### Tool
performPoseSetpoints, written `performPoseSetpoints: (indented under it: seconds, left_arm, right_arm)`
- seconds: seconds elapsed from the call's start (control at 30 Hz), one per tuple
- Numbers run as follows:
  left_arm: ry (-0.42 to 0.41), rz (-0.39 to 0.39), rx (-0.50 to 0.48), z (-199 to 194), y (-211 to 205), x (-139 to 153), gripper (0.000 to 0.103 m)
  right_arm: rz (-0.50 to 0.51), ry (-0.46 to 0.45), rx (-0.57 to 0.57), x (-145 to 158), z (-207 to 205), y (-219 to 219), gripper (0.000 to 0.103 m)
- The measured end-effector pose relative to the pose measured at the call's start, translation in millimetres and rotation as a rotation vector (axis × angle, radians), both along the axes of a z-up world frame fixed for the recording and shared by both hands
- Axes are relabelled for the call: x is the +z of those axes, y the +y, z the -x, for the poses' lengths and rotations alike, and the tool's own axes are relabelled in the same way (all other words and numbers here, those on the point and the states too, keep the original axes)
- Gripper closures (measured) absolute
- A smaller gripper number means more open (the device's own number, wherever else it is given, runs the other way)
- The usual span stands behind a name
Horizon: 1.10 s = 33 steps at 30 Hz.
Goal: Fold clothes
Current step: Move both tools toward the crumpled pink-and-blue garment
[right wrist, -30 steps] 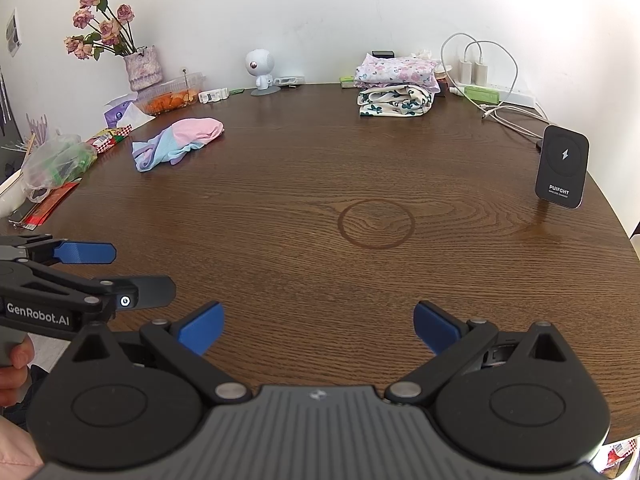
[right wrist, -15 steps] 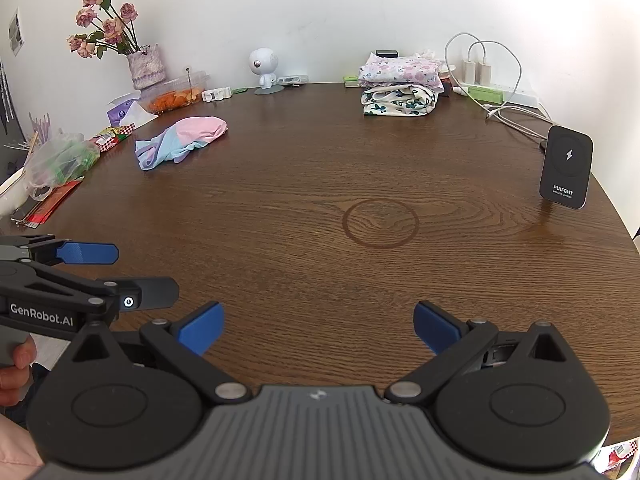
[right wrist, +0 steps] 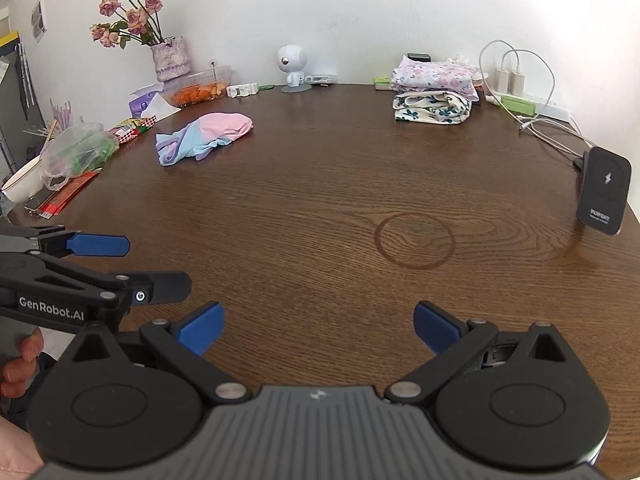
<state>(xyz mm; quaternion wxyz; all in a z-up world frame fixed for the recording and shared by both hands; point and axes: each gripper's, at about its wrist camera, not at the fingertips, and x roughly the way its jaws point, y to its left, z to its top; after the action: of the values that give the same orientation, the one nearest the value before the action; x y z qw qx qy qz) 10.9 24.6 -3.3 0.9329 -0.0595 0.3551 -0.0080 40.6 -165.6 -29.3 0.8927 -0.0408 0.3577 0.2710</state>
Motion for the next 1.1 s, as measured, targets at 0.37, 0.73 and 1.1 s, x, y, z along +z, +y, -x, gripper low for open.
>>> performPoseSetpoints:
  seconds: [0.37, 0.73, 1.1]
  left_arm:
    - [-0.013, -0.017, 0.108, -36.7, 53.3, 5.6, 0.001]
    - [-0.044, -0.075, 0.203, -93.4, 121.7, 16.6, 0.002]
    - [-0.043, -0.076, 0.263, -150.5, 194.3, 7.8, 0.005]
  right_arm:
    - [-0.015, -0.043, 0.13, 11.4, -45.0, 57.9, 0.0]
    - [0.003, -0.147, 0.225, 18.8, -106.8, 137.7, 0.0]
    - [-0.002, -0.17, 0.256, 8.8, -174.1, 209.8, 0.0]
